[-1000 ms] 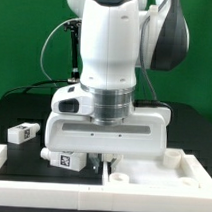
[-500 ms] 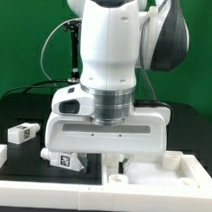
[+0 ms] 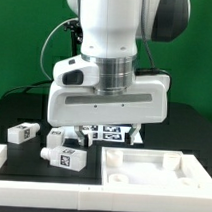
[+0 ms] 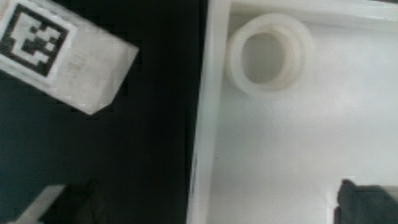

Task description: Assemble one leg

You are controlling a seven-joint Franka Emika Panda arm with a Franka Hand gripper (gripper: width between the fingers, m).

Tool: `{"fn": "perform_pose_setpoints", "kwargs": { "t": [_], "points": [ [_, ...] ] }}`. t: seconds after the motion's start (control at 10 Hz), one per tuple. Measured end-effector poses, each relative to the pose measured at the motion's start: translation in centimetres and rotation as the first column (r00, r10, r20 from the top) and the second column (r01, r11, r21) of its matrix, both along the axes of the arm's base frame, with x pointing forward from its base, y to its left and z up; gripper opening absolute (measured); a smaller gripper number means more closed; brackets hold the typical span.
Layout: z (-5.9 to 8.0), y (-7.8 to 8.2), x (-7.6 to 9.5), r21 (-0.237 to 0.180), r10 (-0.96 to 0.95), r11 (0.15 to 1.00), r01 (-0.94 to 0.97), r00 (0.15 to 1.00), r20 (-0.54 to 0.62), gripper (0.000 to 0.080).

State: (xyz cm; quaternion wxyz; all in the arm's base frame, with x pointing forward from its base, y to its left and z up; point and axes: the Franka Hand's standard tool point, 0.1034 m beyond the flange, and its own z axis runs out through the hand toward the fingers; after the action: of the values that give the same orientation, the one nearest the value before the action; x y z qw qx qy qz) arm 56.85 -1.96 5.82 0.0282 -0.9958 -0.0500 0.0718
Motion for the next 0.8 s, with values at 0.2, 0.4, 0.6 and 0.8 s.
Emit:
{"fn": "perform_pose_setpoints", "kwargs": {
  "t": [0.2, 0.4, 0.6, 0.8],
  "points": [
    [0.1, -0.4, -0.3, -0.001, -0.007, 1.0, 0.007, 1.0, -0.009, 0.0649],
    [0.9, -3.7, -3.0, -0.019, -0.06, 0.998, 0.059, 0.996, -0.067, 0.0649],
    [0.9, -4.9, -3.2, -0.03, -0.088, 0.996, 0.086, 0.992, -0.095, 0.0649],
    [0.8, -4.5, -3.5, -0.025, -0.077, 0.997, 0.075, 0.989, -0.126, 0.0649]
  ]
}}
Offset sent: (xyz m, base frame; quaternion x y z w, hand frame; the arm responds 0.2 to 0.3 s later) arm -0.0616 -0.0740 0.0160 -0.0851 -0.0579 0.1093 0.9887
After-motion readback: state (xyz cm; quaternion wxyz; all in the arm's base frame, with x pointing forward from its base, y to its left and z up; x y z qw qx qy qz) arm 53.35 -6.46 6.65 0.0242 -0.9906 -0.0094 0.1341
